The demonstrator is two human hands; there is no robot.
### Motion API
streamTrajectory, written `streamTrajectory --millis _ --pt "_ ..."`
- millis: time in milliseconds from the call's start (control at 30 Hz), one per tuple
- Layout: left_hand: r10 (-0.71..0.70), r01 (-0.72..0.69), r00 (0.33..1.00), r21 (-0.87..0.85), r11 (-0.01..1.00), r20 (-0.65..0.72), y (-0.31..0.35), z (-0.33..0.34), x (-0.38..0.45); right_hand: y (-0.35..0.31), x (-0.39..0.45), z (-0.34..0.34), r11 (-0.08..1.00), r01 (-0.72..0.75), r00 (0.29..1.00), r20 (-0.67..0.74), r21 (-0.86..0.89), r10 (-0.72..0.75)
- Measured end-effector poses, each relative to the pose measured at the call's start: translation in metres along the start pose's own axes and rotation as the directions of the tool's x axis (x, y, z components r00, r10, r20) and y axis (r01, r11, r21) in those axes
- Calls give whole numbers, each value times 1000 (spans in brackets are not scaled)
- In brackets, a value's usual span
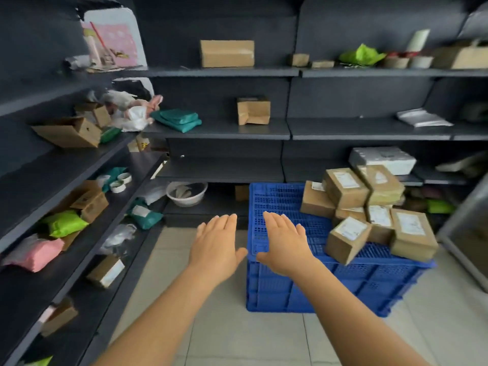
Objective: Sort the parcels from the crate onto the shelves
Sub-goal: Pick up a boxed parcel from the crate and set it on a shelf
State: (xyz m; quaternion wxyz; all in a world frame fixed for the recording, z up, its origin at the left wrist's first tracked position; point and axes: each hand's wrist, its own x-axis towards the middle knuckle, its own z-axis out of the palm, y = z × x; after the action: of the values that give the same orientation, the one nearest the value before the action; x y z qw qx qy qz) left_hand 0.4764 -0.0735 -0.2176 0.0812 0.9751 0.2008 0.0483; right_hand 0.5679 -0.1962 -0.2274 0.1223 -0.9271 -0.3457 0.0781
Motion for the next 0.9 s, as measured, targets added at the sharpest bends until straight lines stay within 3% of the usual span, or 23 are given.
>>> streamTrajectory --millis 433,667,900 --pt "340 -329 933 -109 938 115 92 81 176 142 88 -8 927 -375 927 12 8 375" --pt "490 -460 839 -174 871 237 154 127 237 209 96 -8 814 -575 817 1 81 577" --pt "542 -489 768 -234 840 341 212 174 262 261 82 0 694 -700 706 20 168 708"
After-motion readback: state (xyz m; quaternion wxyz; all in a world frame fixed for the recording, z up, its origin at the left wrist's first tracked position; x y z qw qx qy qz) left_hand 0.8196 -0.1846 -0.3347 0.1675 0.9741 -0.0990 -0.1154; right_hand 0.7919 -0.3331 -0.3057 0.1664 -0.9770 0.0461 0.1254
